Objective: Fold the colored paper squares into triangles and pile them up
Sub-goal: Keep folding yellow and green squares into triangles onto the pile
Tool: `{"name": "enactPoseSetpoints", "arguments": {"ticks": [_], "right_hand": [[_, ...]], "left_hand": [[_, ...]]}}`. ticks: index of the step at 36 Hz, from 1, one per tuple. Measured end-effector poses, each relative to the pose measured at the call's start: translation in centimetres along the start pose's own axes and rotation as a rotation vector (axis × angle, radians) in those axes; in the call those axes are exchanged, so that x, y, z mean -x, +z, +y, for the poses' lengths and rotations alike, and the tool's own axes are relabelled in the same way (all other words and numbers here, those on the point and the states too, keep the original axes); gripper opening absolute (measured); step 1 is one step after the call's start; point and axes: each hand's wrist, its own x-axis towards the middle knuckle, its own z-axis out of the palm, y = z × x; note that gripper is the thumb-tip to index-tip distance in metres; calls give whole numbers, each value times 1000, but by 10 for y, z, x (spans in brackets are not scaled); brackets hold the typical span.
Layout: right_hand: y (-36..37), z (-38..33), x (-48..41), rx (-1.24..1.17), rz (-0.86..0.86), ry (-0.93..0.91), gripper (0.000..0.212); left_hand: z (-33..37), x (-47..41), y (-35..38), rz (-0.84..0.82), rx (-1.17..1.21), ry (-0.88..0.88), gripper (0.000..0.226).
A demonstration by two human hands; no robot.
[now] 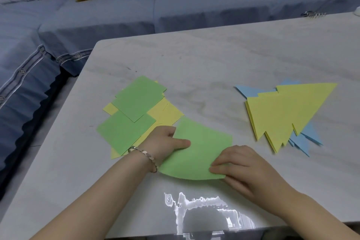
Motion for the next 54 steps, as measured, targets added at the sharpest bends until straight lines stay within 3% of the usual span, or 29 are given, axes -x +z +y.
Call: {"name": "enactPoseSetpoints", "arguments": {"ticks": [6, 9, 13, 15, 18, 25, 30, 36, 44, 54], "right_hand": [[-3, -6, -7, -233, 100, 353, 28], [-6, -9, -17, -382, 176, 600, 17], [-11, -13, -28, -590, 216, 743, 12], [-10, -15, -30, -614, 249, 800, 9], [-7, -18, -31, -651, 317, 869, 9], [-7, -20, -34, -680, 433, 959, 12], [-8, -21, -36, -646, 468, 978, 13], [-8, -24, -37, -765, 553, 988, 18], [-14, -30, -38, -739, 532, 916, 22], [-17, -28, -37, -711, 482, 870, 28]], "left_hand": [[5, 14, 21, -19, -360, 365, 28], [6, 20, 27, -87, -503, 454, 27], [7, 24, 35, -28, -315, 484, 16], [4, 25, 37, 91, -172, 491, 29], [4, 31, 41, 172, -68, 511, 28], [1, 38, 45, 240, -100, 516, 33], [1, 41, 49, 258, -100, 491, 21], [1, 43, 51, 277, -78, 510, 22], [0, 46, 54, 281, 3, 506, 36], [3, 48, 55, 238, 48, 481, 36]]}}
